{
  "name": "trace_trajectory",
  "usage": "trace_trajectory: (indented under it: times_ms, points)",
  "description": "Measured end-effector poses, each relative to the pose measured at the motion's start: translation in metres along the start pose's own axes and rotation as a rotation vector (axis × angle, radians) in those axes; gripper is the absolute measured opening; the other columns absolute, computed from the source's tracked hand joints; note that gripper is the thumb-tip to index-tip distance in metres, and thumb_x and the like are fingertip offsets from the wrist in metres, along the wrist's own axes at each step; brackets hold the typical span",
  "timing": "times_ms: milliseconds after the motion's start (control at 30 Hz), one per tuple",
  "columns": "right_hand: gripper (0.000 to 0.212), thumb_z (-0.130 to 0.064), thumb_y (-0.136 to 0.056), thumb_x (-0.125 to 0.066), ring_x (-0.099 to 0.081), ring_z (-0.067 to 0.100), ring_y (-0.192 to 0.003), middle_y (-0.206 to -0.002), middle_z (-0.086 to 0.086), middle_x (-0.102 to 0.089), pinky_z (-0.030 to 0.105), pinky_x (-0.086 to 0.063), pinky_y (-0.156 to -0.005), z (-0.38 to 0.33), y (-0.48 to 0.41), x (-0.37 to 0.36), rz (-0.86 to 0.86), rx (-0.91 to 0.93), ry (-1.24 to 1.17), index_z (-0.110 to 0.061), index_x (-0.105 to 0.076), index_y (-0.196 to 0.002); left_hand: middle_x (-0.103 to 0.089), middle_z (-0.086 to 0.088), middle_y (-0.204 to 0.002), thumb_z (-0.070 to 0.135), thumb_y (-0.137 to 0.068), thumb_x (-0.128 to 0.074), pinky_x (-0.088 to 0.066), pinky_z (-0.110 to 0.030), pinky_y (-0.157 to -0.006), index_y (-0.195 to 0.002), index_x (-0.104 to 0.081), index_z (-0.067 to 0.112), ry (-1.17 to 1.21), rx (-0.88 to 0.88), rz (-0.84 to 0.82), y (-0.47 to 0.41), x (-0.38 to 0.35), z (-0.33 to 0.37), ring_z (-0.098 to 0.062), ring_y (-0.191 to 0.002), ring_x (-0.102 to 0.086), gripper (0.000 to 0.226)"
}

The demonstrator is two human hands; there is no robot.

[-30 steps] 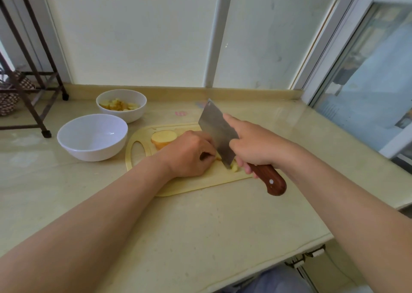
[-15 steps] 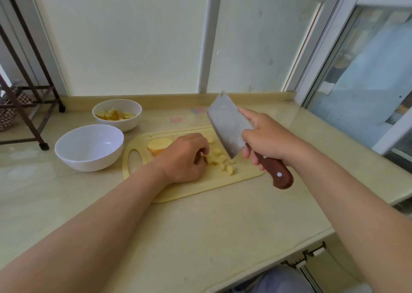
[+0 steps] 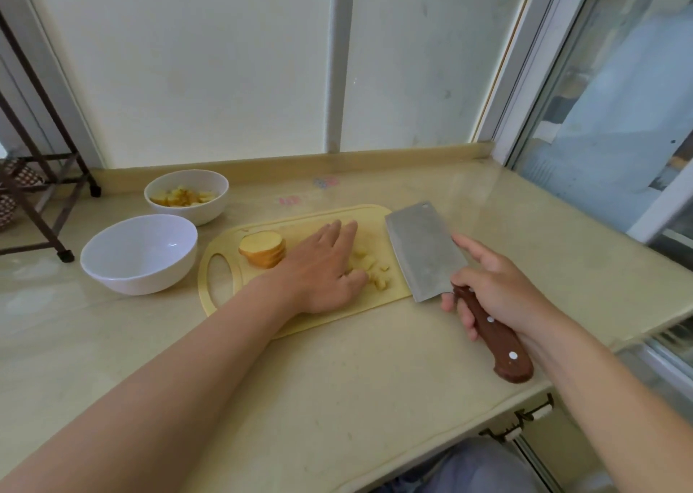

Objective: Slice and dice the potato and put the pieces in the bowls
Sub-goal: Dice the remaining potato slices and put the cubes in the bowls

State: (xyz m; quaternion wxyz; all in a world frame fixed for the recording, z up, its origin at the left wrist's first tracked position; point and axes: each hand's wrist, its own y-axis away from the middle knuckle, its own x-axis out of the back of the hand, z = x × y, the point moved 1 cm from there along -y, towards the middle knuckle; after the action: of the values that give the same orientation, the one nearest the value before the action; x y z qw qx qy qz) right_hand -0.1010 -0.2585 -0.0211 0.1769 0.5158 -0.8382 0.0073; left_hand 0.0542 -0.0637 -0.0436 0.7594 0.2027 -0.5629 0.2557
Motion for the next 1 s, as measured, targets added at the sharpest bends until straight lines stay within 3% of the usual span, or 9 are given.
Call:
trace_trajectory:
  times_ms: [133, 267, 400, 567, 733, 900, 1000]
  points:
    - [0.072, 0.003, -0.098, -0.041, -0.052, 0.024, -0.042, -0.070, 0.018, -0.067, 0.029, -0.046, -0.039, -0.004, -0.006, -0.015, -0.035, -0.004, 0.031, -0.043, -0.037, -0.154, -0.009, -0.009, -0.163, 0.047, -0.087, -0.019, -0.009, -0.037, -0.121, -0.156, 0.002, 0.017, 0.011, -0.009, -0.007, -0.008, 0.000, 0.003, -0.019, -0.150, -0.007, 0.078]
    - [0.074, 0.000, -0.097, -0.040, -0.053, 0.023, -0.043, -0.073, 0.017, -0.064, 0.030, -0.047, -0.039, -0.004, -0.007, -0.029, -0.036, -0.020, 0.059, -0.044, -0.034, -0.157, -0.021, -0.008, -0.159, 0.036, -0.098, -0.030, -0.018, -0.034, -0.118, -0.155, -0.005, 0.015, 0.122, -0.050, 0.036, -0.005, 0.002, 0.005, -0.020, -0.144, -0.023, 0.066]
    - [0.065, -0.001, -0.096, -0.036, -0.052, 0.022, -0.043, -0.072, 0.015, -0.058, 0.031, -0.048, -0.041, -0.012, -0.006, -0.055, -0.081, -0.004, 0.042, -0.048, -0.045, -0.139, -0.027, -0.007, -0.152, 0.042, -0.101, -0.028, -0.028, -0.031, -0.105, -0.154, -0.015, 0.010, 0.159, -0.053, 0.092, -0.003, -0.003, 0.013, -0.022, -0.138, -0.032, 0.063]
    - [0.064, -0.004, -0.098, -0.035, -0.052, 0.021, -0.042, -0.071, 0.015, -0.054, 0.029, -0.047, -0.040, -0.016, -0.010, -0.080, -0.106, 0.001, -0.008, -0.041, -0.040, -0.151, -0.038, -0.012, -0.125, 0.047, -0.102, -0.029, -0.039, -0.032, -0.093, -0.133, -0.035, 0.005, 0.116, -0.034, 0.198, -0.006, -0.010, 0.015, -0.029, -0.108, -0.050, 0.054]
    - [0.064, -0.004, -0.098, -0.035, -0.052, 0.023, -0.045, -0.067, 0.010, -0.056, 0.031, -0.048, -0.043, -0.015, -0.012, -0.080, -0.119, -0.028, -0.052, -0.045, -0.042, -0.148, -0.038, -0.012, -0.116, 0.040, -0.102, -0.034, -0.039, -0.028, -0.085, -0.110, -0.046, 0.006, 0.128, -0.041, 0.254, -0.011, -0.011, 0.013, -0.026, -0.094, -0.051, 0.037]
    - [0.073, -0.004, -0.100, -0.039, -0.053, 0.021, -0.044, -0.063, 0.008, -0.059, 0.029, -0.048, -0.041, -0.014, -0.008, -0.079, -0.105, -0.037, -0.092, -0.047, -0.028, -0.158, -0.040, -0.009, -0.119, 0.031, -0.102, -0.040, -0.037, -0.023, -0.087, -0.115, -0.051, 0.004, 0.210, -0.055, 0.340, -0.017, -0.010, 0.016, -0.023, -0.097, -0.052, 0.032]
    - [0.072, -0.004, -0.102, -0.040, -0.053, 0.021, -0.044, -0.062, 0.008, -0.060, 0.029, -0.048, -0.042, -0.014, -0.007, -0.079, -0.108, -0.029, -0.108, -0.047, -0.028, -0.158, -0.044, -0.009, -0.119, 0.027, -0.100, -0.044, -0.038, -0.026, -0.091, -0.118, -0.052, 0.004, 0.231, -0.056, 0.384, -0.020, -0.010, 0.017, -0.023, -0.101, -0.052, 0.030]
